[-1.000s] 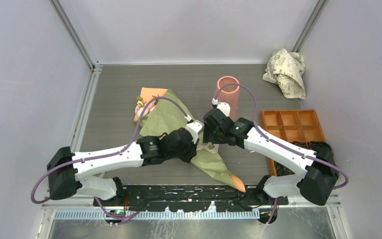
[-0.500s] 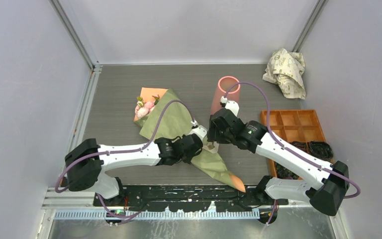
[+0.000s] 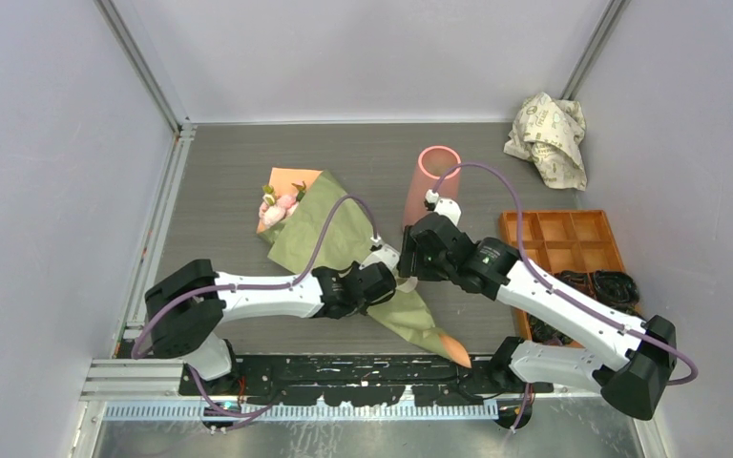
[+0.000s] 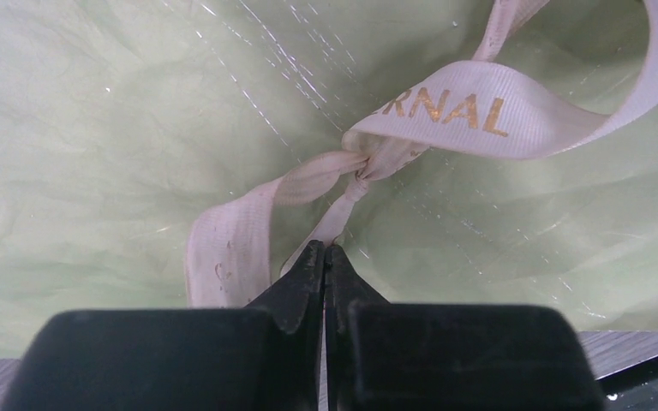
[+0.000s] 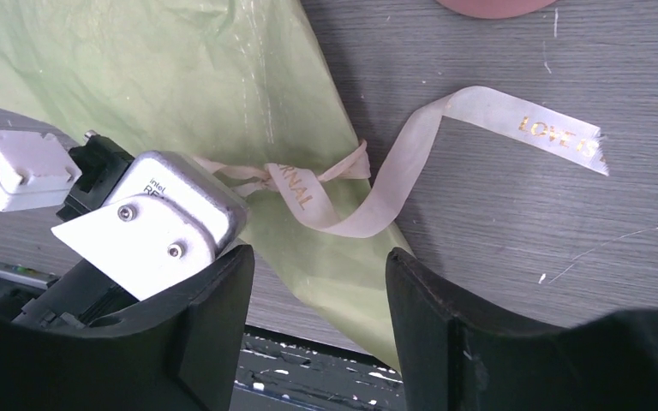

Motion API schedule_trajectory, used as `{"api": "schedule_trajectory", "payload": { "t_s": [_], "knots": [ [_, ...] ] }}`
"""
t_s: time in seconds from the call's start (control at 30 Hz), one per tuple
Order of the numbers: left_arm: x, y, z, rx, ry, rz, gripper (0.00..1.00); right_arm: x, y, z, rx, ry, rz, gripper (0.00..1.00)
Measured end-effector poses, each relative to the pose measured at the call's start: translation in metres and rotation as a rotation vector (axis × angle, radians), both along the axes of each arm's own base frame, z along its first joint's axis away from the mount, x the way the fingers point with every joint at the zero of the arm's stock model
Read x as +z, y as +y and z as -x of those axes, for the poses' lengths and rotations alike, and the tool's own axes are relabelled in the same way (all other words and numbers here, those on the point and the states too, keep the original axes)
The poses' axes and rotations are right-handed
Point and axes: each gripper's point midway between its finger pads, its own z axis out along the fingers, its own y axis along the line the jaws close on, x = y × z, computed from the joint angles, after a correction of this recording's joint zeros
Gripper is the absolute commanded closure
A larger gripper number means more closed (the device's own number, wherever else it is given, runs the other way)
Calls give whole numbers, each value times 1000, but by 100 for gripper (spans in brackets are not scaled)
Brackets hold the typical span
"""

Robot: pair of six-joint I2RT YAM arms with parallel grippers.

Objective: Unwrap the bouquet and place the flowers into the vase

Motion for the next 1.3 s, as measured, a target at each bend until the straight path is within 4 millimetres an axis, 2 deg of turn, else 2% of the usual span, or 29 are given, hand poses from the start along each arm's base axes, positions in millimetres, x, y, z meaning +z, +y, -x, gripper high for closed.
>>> {"api": "schedule_trajectory", "payload": {
  "t_s": [0.1, 0.17, 0.23, 0.43, 0.5, 0.63, 0.73, 0.87, 1.03, 1.17, 1.3],
  "knots": [
    [3, 4, -1, 34, -11, 13, 100, 0, 4, 3, 11, 3, -8, 36],
    [9, 14, 0, 62, -26, 35, 100, -2, 6, 5, 21, 9, -10, 36],
    [22, 27, 2, 87, -47, 65, 100, -5, 9, 7, 29, 17, -8, 35],
    [80, 58, 2, 177, -141, 225, 100, -21, 25, 13, 67, 53, 9, 35],
    [84, 65, 2, 189, -151, 244, 97, -27, 31, 16, 82, 63, 21, 35],
    [73, 69, 12, 150, -113, 251, 79, -41, 37, 19, 93, 87, 65, 35],
    [64, 54, 22, 72, -53, 272, 69, -39, 36, 16, 67, 71, 71, 35],
    [55, 31, 30, -31, 1, 285, 57, -22, 27, 12, 15, 21, 45, 34],
    [40, 10, 33, -123, 42, 247, 43, 11, 9, 13, -35, -61, -27, 32],
    [30, 1, 28, -154, 34, 212, 38, 19, 2, 16, -48, -76, -48, 32],
    [21, 0, 21, -163, 4, 172, 38, 13, 0, 18, -48, -67, -41, 32]
  ]
}}
